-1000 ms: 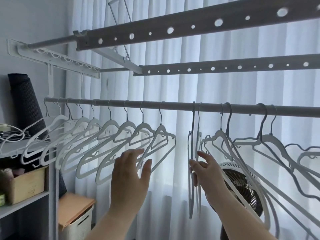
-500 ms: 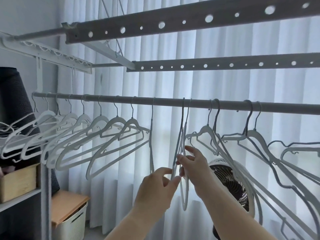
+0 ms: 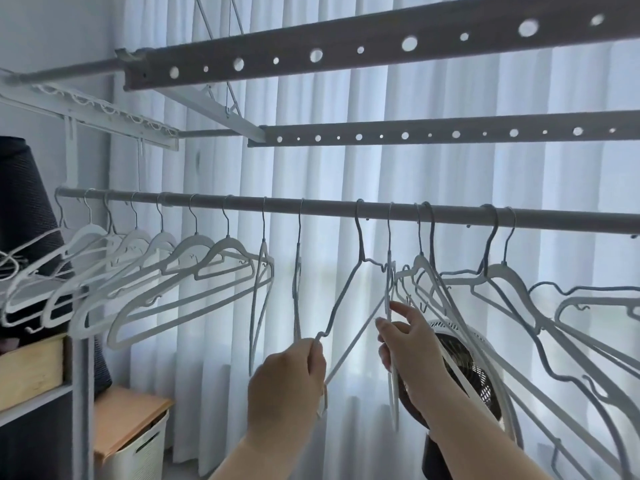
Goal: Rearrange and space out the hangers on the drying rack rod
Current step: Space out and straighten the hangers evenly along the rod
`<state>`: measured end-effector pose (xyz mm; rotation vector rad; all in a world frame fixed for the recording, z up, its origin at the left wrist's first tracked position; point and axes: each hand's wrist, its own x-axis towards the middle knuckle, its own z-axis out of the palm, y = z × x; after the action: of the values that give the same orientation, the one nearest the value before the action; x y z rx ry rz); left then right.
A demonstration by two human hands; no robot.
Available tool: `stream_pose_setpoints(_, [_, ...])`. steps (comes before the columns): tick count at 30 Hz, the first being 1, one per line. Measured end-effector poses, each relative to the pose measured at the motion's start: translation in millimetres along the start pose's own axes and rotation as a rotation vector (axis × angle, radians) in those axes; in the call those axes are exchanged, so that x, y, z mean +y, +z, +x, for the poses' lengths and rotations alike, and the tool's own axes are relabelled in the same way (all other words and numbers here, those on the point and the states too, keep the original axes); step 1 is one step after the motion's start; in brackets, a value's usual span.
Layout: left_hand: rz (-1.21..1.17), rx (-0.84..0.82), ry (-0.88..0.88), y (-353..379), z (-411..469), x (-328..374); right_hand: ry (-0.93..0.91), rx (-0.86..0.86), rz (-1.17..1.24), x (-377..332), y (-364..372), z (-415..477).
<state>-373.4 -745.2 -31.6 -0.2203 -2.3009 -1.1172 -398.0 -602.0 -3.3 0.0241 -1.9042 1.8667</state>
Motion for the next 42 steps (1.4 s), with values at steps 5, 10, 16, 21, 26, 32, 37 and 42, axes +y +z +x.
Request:
stream_pose_setpoints(5, [0.056,0.090,0.054,-1,3,-1,0.008,0.018,0.028,1,-11,0])
stream_pose_setpoints(10, [0.137,0.104,0.057,-2,9,-6,-0.003,0.043,0.002,3,-14,0])
stream_pose_setpoints(16, [0.153,0.106,0.078,-3,13,-13,-0.011,0.050,-0.026,2,-10,1])
stream_pose_setpoints(21, [0.165,0.078,0.099,-3,13,-15,-0.008,0.036,-0.048,1,-2,0])
stream_pose_setpoints(26, [0.185,0.116,0.167,-1,12,-15,0.007,0.037,-0.059,0,5,0])
stream_pose_setpoints(32, [0.229,0.075,0.122,-6,9,-11,0.010,0.030,-0.068,-3,4,-4])
stream_pose_setpoints(37, [0.091,0.100,0.106,-15,6,-4,-0.003,0.034,-0.065,-5,-1,-8])
stream_pose_setpoints(42, [0.083,0.337,0.273,-27,9,-7,-0.087,0.128,-0.282,-14,-9,-21])
